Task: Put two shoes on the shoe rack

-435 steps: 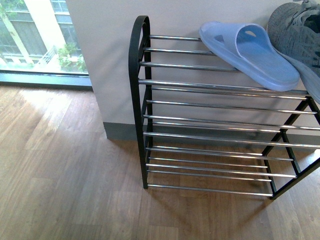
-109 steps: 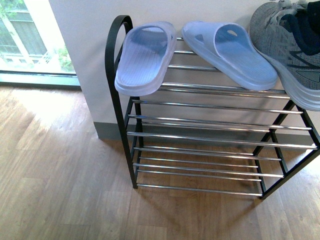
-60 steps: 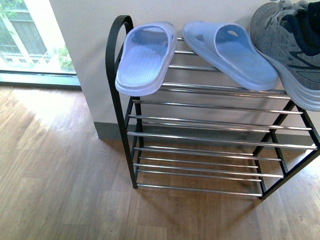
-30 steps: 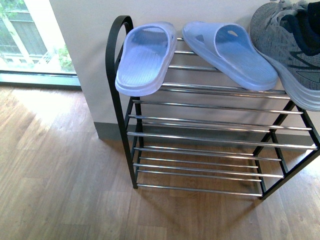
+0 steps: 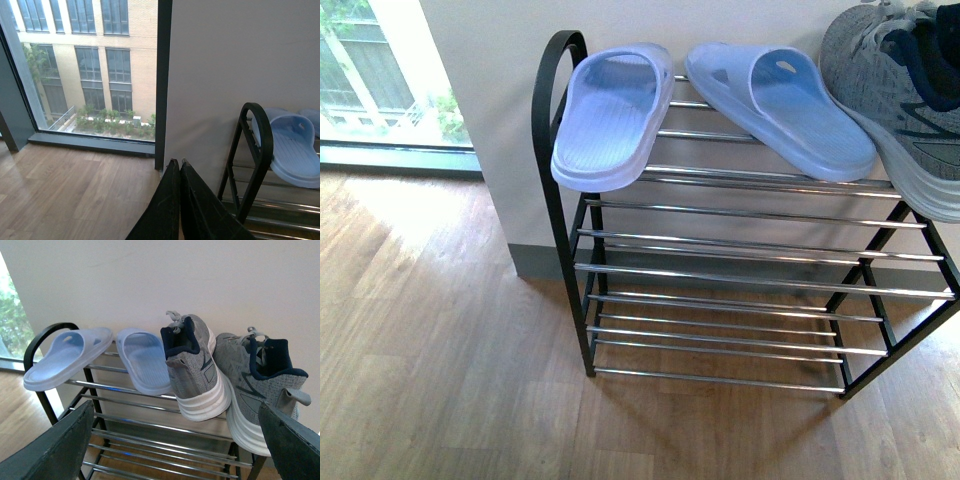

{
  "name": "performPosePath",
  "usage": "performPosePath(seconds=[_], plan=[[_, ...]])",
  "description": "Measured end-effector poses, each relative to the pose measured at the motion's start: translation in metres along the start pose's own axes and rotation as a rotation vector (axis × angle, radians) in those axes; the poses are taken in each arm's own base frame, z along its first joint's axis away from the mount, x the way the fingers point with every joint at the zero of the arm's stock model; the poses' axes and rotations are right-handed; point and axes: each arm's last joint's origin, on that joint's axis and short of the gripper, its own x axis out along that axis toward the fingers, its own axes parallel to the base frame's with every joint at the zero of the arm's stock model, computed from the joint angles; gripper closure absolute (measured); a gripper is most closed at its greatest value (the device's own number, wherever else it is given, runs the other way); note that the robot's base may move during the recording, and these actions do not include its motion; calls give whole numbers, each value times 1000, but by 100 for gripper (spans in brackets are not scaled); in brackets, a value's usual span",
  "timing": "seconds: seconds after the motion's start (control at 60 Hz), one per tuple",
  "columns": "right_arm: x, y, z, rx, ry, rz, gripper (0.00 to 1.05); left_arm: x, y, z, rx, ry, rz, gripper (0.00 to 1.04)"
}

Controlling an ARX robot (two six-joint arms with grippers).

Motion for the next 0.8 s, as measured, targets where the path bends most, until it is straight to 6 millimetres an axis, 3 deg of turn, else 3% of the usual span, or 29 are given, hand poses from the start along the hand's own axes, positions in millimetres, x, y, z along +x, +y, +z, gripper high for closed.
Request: performPosePath(seconds=[0.15, 0.65, 0.8], plan=[[0, 0, 0, 0, 0, 0, 9, -11, 0, -4, 1, 17, 1, 103], [0, 0, 0, 0, -1, 2, 9, -11, 0, -4, 1, 20, 2, 103], [0, 0, 0, 0, 0, 2, 9, -11, 0, -4, 1, 20, 2, 76]])
